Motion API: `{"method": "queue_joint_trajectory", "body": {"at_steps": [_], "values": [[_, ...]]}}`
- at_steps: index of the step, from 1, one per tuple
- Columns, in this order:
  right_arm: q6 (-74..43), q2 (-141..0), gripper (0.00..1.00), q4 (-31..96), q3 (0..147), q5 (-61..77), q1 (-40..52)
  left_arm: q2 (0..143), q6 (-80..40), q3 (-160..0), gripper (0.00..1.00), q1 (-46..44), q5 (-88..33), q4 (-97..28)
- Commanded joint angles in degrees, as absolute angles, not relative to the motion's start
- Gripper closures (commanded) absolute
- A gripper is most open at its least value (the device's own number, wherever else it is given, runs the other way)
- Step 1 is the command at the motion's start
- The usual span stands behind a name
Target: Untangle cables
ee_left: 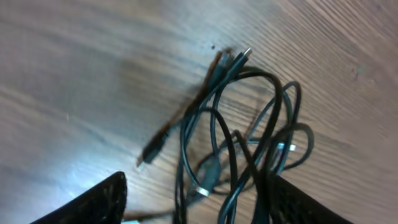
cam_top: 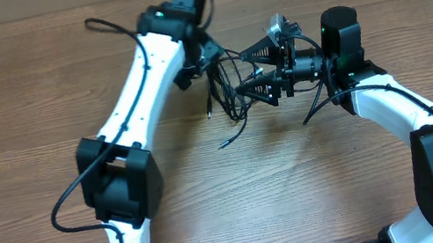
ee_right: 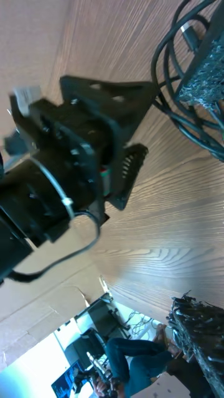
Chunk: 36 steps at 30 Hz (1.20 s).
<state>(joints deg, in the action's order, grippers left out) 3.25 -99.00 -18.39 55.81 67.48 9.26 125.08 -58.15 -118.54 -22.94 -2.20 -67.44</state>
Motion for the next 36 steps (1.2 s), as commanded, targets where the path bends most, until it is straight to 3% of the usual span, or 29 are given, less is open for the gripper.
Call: {"method": "queue_joint_trajectory", "body": {"at_steps": [1,8,10,11,12,13,14,15,16,22,28,32,36], "values": [[3.7,-99.0,0.00,-18.5,56.2,67.3,9.3,125.6,-65.7,-118.2,0.21,-19.4,-14.7,-66.9],[3.7,-99.0,0.00,-18.5,56.2,67.3,9.3,125.6,-46.8,-118.2,0.30,-15.9,-16.3,-63.5],[3.7,-99.0,0.00,-18.5,56.2,67.3,9.3,125.6,-35.9,-118.2,0.48,-15.0,-16.3,-62.7],[3.7,-99.0,0.00,-18.5,56.2,67.4,9.3,125.6,-30.4,-118.2,0.72,-14.8,-16.3,-62.7],[3.7,-99.0,0.00,-18.5,56.2,67.3,9.3,125.6,-23.6,-118.2,0.87,-14.6,-16.1,-62.8],[3.7,-99.0,0.00,-18.5,56.2,67.3,9.3,125.6,-17.5,-118.2,0.89,-14.5,-16.1,-62.8],[3.7,-99.0,0.00,-18.5,56.2,67.3,9.3,125.6,-10.5,-118.2,0.76,-14.4,-15.9,-62.9],[3.7,-99.0,0.00,-18.5,56.2,67.3,9.3,125.6,-5.0,-118.2,0.11,-14.3,-15.7,-63.2],[3.7,-99.0,0.00,-18.5,56.2,67.3,9.3,125.6,0.1,-118.2,0.00,-14.3,-15.0,-63.4],[4.6,-99.0,0.00,-18.5,56.2,67.3,9.3,125.6,2.9,-118.2,0.00,-14.6,-15.2,-62.8],[4.6,-99.0,0.00,-18.5,56.2,67.3,9.3,126.7,19.8,-114.3,0.00,-15.6,-14.4,-58.5],[4.6,-99.0,0.00,-18.5,56.2,67.3,9.3,127.3,24.3,-109.8,0.00,-15.4,-15.3,-55.9],[4.6,-99.0,0.00,-18.5,56.2,67.3,9.3,127.3,28.6,-108.4,0.09,-15.4,-22.3,-54.0]]}}
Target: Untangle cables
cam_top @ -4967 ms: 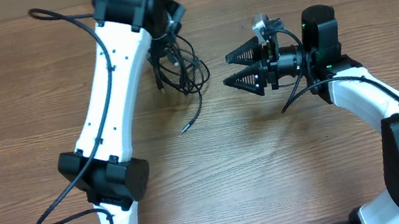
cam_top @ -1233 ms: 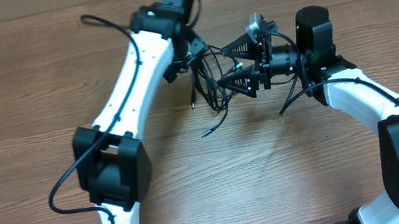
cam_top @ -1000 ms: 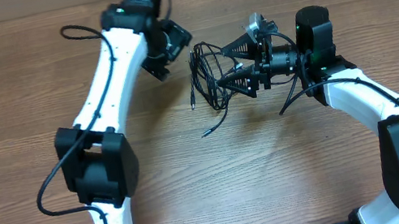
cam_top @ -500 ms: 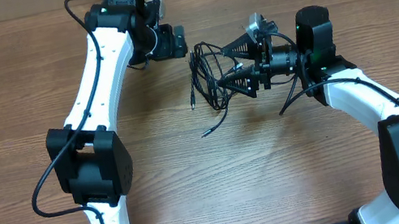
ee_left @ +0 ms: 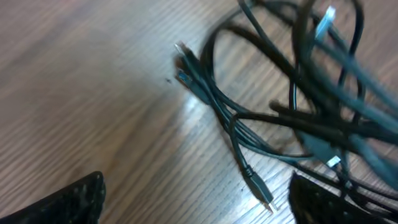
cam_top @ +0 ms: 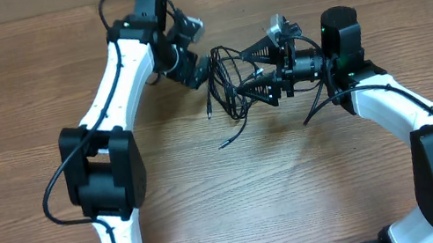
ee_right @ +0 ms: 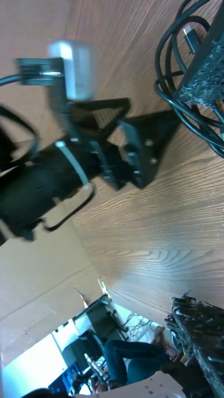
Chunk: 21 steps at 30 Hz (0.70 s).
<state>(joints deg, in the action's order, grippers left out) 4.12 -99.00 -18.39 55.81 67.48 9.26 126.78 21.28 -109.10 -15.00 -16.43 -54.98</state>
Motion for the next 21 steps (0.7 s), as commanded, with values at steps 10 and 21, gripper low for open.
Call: {"method": "queue_joint_trajectory", "body": {"at_steps": [10,21], "values": [[4.6,-99.0,0.00,-18.5,56.2,67.1,9.3,127.3,27.6,-108.4,0.02,-15.4,-24.1,-49.4],[4.6,-99.0,0.00,-17.5,56.2,66.9,9.3,127.3,20.8,-108.4,0.00,-15.0,-23.4,-43.7]]}}
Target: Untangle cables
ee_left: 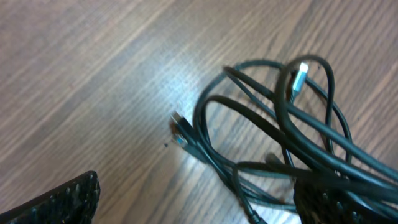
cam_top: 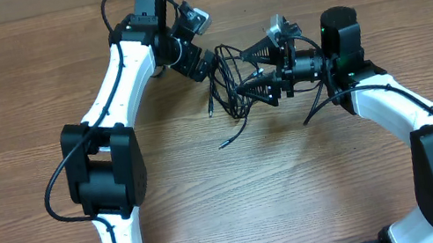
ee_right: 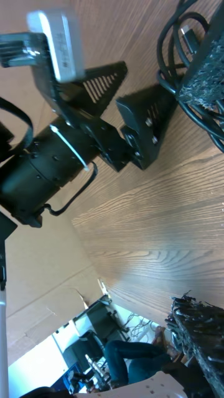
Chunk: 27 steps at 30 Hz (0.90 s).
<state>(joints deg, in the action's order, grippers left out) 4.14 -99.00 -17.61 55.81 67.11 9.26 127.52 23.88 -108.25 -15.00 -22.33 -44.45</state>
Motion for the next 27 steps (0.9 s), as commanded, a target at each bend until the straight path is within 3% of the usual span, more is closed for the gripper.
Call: {"method": "queue_joint_trajectory", "body": {"at_steps": [1,16,27], "values": [[4.6,-99.0,0.00,-17.4,56.2,66.9,9.3,127.3,19.7,-108.4,0.01,-15.0,-23.4,-43.2],[5.0,-99.0,0.00,-17.4,56.2,66.4,9.3,127.3,16.0,-108.4,0.01,-18.0,-26.7,-45.7],[5.0,-99.0,0.00,-17.4,56.2,66.4,9.3,127.6,4.9,-108.4,0.00,-21.8,-14.0,-44.9]]}}
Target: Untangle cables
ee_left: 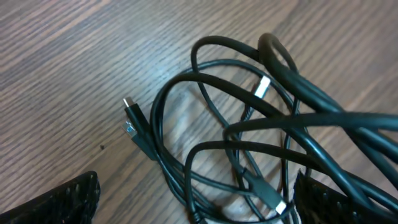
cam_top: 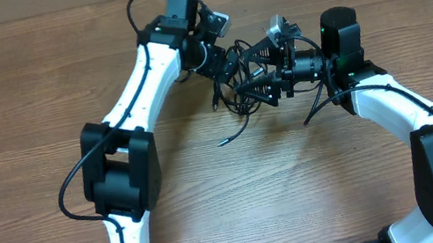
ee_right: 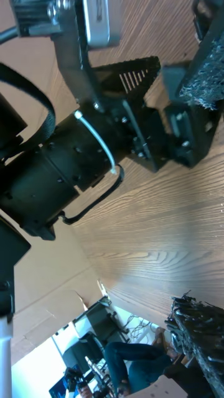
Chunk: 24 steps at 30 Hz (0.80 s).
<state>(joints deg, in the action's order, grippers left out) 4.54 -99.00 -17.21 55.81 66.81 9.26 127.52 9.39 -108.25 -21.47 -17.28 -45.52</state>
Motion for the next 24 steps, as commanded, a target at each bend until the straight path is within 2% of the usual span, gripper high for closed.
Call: {"method": "queue_joint_trajectory", "body": {"at_steps": [1,16,24], "values": [[5.0,-99.0,0.00,-17.4,56.2,66.4,9.3,127.8,4.1,-108.4,0.00,-22.1,-14.0,-44.5],[5.0,-99.0,0.00,-17.4,56.2,66.4,9.3,130.4,0.6,-108.6,0.00,-22.9,-12.3,-38.1],[5.0,-99.0,0.00,-17.4,56.2,65.3,9.3,127.9,8.5,-108.6,0.01,-22.9,-17.1,-43.7]]}}
